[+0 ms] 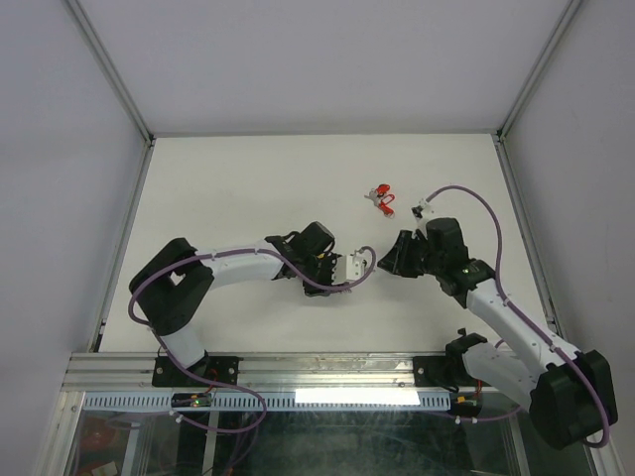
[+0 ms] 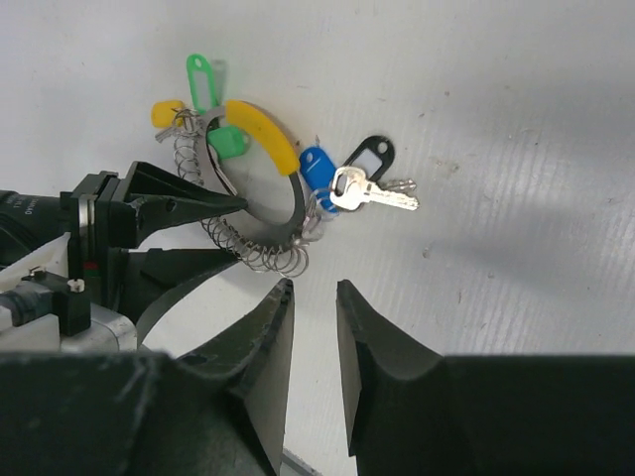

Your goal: Put the keys on the keyring

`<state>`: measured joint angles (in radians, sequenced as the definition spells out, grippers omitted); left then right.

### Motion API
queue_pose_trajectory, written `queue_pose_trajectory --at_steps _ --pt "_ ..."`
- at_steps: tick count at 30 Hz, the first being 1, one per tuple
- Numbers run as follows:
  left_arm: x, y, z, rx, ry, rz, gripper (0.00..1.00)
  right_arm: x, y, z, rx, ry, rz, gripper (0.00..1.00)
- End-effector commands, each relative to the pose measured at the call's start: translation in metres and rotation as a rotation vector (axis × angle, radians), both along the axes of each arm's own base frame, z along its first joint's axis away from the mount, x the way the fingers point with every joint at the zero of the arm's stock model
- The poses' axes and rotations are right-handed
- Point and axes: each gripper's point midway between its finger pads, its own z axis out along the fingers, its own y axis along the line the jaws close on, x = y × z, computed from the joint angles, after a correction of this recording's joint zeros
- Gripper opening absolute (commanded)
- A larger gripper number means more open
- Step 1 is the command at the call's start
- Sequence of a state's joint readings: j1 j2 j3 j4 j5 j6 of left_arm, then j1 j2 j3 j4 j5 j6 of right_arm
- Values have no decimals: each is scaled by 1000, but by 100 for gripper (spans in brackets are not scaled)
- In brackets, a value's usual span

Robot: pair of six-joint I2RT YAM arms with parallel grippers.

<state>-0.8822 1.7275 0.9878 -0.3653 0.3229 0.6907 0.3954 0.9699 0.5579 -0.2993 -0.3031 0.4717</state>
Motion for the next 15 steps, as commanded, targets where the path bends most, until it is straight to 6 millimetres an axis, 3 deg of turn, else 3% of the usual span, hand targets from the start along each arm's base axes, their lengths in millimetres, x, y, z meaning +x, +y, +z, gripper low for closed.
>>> queue_pose_trajectory --at_steps 1,8,15 --pt "-4 6 7 -31 1 20 24 4 2 19 69 -54 -36 29" --pt "-9 -8 19 -131 28 33 23 -6 17 18 256 37 -97 49" --pt "-9 -15 25 -167 41 34 22 -18 29 -2 436 186 -212 54"
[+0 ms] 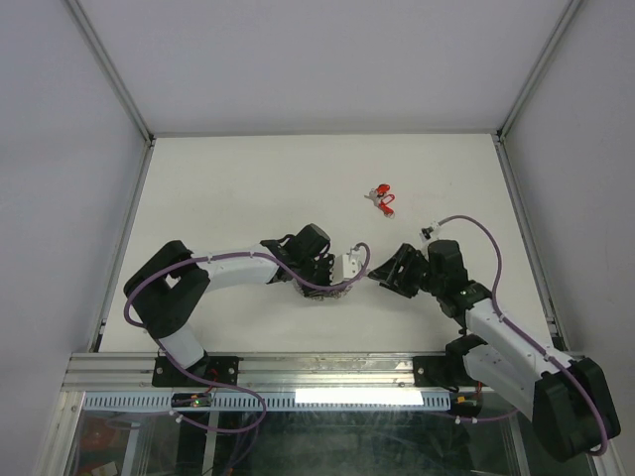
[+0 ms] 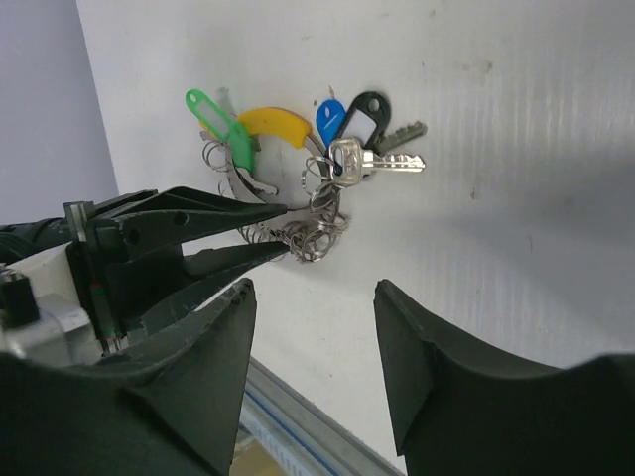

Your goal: Put the keys on the keyring

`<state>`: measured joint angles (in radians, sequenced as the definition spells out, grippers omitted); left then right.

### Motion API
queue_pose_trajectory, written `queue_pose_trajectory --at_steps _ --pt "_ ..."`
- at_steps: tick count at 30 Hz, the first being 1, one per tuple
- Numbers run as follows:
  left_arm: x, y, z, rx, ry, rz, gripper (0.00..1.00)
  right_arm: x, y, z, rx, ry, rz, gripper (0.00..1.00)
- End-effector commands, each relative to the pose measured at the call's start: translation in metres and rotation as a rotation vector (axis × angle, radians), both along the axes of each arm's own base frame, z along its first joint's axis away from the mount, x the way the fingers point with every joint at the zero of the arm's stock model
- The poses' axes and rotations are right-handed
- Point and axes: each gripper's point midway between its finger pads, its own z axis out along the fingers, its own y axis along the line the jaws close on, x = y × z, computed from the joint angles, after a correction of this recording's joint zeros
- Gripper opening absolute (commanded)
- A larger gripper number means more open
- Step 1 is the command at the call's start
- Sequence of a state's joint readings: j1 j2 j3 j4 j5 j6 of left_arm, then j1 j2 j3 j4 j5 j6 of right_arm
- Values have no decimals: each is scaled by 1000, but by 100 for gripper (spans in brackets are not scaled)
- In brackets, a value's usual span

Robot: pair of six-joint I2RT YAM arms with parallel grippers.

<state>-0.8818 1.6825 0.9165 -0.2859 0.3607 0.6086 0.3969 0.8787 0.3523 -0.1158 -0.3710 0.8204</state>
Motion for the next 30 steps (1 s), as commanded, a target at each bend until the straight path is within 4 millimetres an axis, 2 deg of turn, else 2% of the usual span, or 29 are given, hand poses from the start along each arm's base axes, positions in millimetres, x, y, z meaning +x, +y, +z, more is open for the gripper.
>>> queue_pose_trajectory --at_steps 1,8,15,21,26,30 --pt "2 -15 23 -105 -2 -9 22 3 18 12 190 37 -79 55" --pt "3 -20 30 -129 -1 -13 20 -3 43 -8 207 77 -44 55" --pt "1 -23 38 -154 4 -22 14 3 58 -27 166 112 -38 55" --pt "0 -23 44 -168 4 -23 14 5 60 -46 113 137 -47 54" --pt "-2 -22 43 -170 13 -25 14 6 64 -55 98 146 -34 51" --pt "-2 -20 41 -165 15 -17 15 9 60 -60 44 138 -51 49"
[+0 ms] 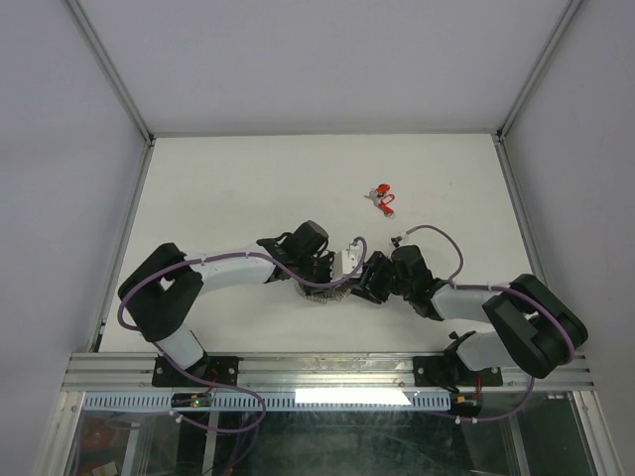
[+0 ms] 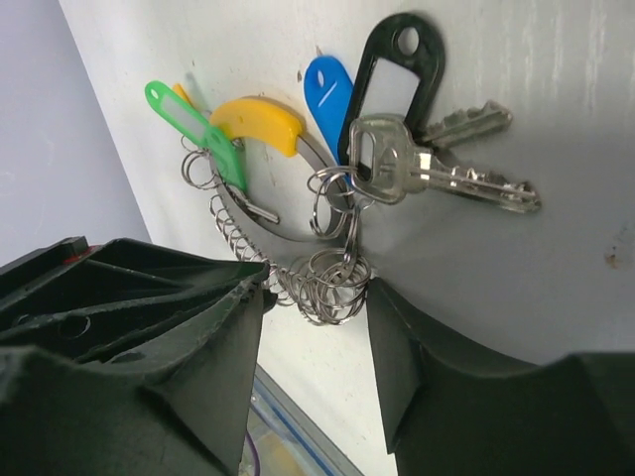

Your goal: Put the keys on the keyring

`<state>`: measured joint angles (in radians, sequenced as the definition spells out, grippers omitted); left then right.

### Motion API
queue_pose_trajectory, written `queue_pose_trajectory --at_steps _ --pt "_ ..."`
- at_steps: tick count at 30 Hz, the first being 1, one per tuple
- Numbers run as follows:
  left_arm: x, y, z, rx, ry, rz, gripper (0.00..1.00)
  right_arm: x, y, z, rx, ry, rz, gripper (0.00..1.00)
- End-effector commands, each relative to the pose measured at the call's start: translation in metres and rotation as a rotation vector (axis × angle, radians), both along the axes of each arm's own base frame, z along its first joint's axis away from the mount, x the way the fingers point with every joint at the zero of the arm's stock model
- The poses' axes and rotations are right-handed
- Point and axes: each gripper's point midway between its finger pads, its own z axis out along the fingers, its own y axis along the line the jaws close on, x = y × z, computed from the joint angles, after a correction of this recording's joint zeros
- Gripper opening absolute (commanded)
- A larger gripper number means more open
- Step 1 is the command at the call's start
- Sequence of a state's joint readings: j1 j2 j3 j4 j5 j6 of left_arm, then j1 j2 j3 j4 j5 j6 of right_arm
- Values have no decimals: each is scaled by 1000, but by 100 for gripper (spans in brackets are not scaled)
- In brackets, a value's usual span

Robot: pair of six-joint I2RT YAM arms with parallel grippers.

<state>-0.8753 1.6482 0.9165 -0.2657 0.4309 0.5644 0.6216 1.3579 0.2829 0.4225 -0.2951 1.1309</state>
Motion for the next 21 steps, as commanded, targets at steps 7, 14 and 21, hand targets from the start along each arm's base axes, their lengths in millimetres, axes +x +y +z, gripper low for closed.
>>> queue_pose_trajectory --at_steps 7,14,21 --pt "8 -5 30 -86 -51 17 33 20 -25 -2 -254 -102 -50 48" --pt "10 1 36 -95 -64 49 40 22 -19 -1 -306 -146 33 46" --pt "8 4 36 -96 -56 56 40 17 5 0 -273 -176 162 44"
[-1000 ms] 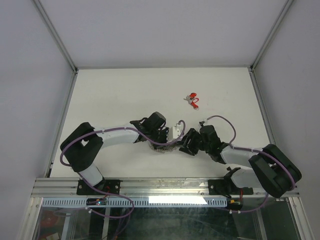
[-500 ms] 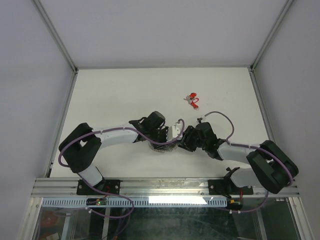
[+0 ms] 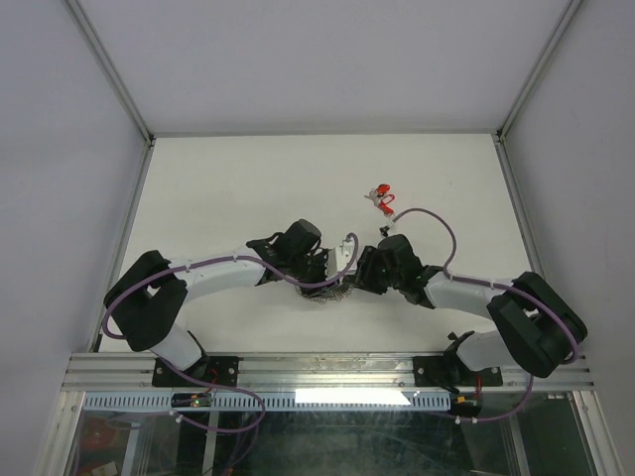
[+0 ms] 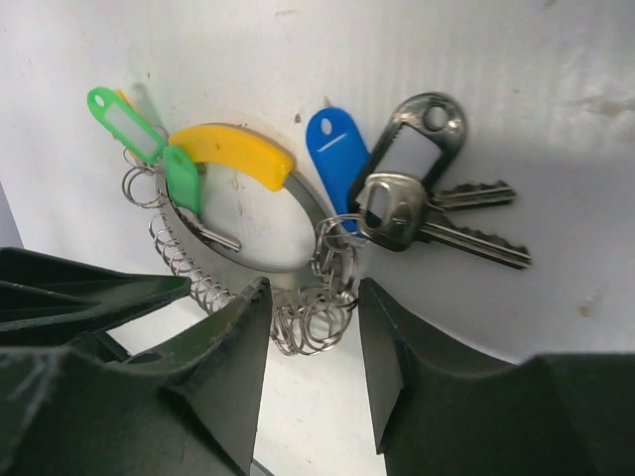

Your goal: Put the keys on the keyring

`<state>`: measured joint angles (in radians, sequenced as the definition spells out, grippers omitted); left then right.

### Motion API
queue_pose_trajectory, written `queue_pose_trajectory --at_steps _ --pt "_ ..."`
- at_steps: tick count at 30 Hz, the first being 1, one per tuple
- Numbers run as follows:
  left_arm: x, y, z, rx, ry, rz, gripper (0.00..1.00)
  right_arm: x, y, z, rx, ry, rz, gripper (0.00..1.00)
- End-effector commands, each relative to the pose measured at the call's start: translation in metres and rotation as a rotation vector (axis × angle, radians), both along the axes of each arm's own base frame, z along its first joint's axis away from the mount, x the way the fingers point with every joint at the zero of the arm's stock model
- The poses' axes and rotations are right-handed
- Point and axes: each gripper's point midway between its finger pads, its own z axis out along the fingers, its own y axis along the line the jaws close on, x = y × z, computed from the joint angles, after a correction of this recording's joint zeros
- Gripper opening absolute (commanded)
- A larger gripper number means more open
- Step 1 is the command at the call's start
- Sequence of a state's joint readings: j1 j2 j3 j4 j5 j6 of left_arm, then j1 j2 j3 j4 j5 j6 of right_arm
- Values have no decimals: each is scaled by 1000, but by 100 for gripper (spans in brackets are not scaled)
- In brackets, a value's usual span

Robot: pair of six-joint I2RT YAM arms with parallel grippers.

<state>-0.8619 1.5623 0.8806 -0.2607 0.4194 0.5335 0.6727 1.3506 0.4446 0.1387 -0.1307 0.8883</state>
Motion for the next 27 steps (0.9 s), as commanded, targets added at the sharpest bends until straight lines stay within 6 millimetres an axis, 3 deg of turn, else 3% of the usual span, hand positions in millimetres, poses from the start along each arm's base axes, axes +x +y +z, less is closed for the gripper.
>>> queue_pose_trajectory --at_steps 1,5,12,20,27 --pt "6 -4 17 -58 -36 14 40 0 14 3 -12 -42 93 44" --pt "7 -2 16 -54 -37 20 41 1 13 -1 -54 -32 86 41" --pt "6 -2 14 -49 -29 24 43 2 5 -2 -106 -39 60 20" --pt "6 -3 8 -41 -8 38 60 8 17 33 -7 -140 85 5" --pt "9 -6 5 -43 -14 32 63 9 22 56 34 -208 116 0"
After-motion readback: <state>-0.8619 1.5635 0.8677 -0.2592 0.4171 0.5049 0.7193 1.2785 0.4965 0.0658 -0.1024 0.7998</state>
